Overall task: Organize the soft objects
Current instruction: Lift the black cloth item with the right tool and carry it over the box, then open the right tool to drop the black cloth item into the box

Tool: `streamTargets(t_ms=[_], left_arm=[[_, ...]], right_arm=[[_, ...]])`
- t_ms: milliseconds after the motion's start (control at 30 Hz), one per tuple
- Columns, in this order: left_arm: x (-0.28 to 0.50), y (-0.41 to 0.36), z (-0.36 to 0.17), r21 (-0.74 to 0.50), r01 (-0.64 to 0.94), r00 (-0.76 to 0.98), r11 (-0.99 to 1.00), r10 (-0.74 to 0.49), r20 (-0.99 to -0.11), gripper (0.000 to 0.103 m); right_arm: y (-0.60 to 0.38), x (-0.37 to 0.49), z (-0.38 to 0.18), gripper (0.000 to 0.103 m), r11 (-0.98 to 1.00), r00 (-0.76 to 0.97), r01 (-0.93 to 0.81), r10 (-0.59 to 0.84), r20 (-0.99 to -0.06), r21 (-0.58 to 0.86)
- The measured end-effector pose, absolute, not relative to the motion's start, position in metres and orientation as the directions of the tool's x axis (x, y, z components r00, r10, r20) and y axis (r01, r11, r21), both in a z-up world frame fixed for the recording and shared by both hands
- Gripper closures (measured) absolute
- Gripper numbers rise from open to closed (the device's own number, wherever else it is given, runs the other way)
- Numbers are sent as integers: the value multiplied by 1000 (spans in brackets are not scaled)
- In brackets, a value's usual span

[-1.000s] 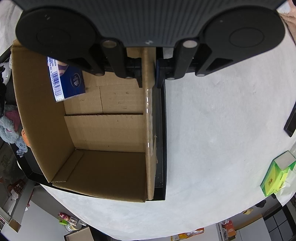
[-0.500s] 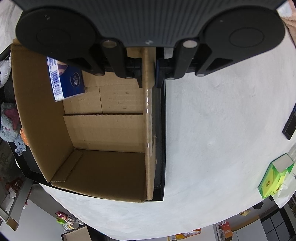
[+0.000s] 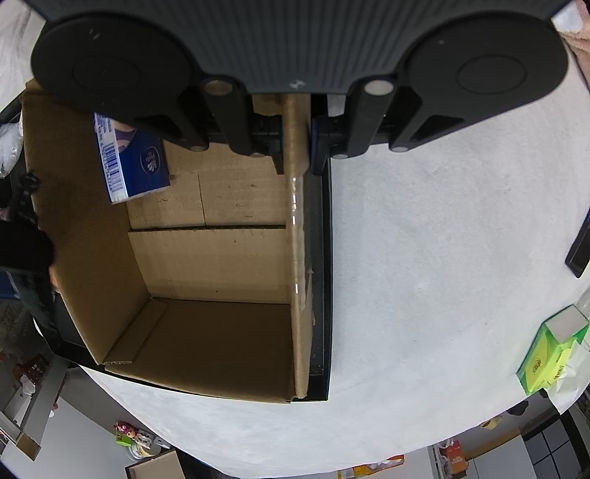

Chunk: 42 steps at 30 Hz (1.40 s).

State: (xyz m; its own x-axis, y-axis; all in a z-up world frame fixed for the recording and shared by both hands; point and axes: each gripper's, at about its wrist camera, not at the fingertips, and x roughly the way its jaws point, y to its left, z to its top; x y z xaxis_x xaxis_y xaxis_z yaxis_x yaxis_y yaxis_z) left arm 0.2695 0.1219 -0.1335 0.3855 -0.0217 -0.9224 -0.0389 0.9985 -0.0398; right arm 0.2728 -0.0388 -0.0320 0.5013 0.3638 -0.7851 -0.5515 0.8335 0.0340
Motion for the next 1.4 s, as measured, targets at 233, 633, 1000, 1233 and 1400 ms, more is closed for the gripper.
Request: streamTargets(t_ms=[233,633,1000,1233,1400], left_arm=[[271,125,-135,-48,-31,383,998,-33,-923,92],[271,125,-135,-55,-26,380,998,-41,-924,92],[271,127,-136,-65,-30,380,997,-49,-924,92],[271,129,-136,-70,-28,381,997,-54,-923,92],[271,129,-136,-71,-28,380,997,-55,-923,92]], right_arm=[[-26,281,-37,68,829,487,-557,368,-792,43],[-8,291,-45,67,817,462,-573,389,-797,67],[-1,295,-51,64,811,451,-582,388,-804,65],[2,294,-52,49,813,465,-580,381,-799,49],[0,295,-52,38,819,467,-571,383,-797,60]])
